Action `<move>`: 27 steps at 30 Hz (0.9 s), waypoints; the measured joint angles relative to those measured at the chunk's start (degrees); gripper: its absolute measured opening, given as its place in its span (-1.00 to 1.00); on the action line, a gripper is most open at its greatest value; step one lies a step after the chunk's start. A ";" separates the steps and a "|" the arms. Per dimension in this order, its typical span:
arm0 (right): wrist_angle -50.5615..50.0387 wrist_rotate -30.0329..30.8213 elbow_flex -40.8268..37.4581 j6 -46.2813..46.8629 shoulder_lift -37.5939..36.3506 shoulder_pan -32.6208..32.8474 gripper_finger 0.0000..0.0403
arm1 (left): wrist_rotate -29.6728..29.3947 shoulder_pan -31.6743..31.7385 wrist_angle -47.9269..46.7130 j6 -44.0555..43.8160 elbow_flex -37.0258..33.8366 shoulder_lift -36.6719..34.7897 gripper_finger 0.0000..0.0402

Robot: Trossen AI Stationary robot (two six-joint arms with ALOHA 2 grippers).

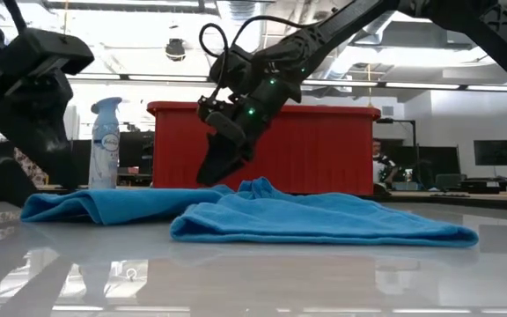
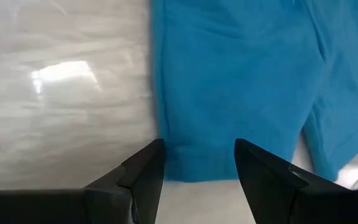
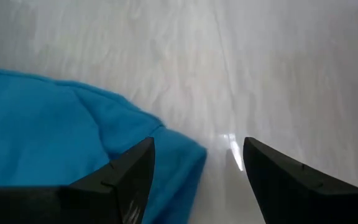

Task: Fold laundry
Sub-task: Fold the blue shorts

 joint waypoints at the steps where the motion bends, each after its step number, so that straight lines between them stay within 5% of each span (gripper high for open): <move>1: 0.09 0.03 0.00 -0.24 0.00 -0.03 0.34 | 0.08 0.05 1.26 -0.03 0.00 0.47 -0.08; 9: -0.76 -1.79 0.00 -0.19 1.25 0.04 0.33 | 0.62 0.76 2.78 0.27 0.02 1.25 -0.08; 17: -1.27 -3.04 0.13 -0.42 4.28 0.88 0.11 | 2.69 1.76 2.74 1.93 0.07 1.14 -0.08; 20: -1.72 -2.94 0.15 -0.37 4.33 0.83 -0.12 | 4.14 2.34 2.45 3.39 0.11 1.06 -0.14; 25: -1.86 -3.39 0.11 1.30 4.48 0.46 -0.81 | 4.84 3.03 1.95 4.29 0.09 1.08 -0.47; 27: -1.88 -3.81 0.11 2.46 4.48 0.26 -0.89 | 4.95 3.38 1.79 4.29 0.07 1.12 -0.65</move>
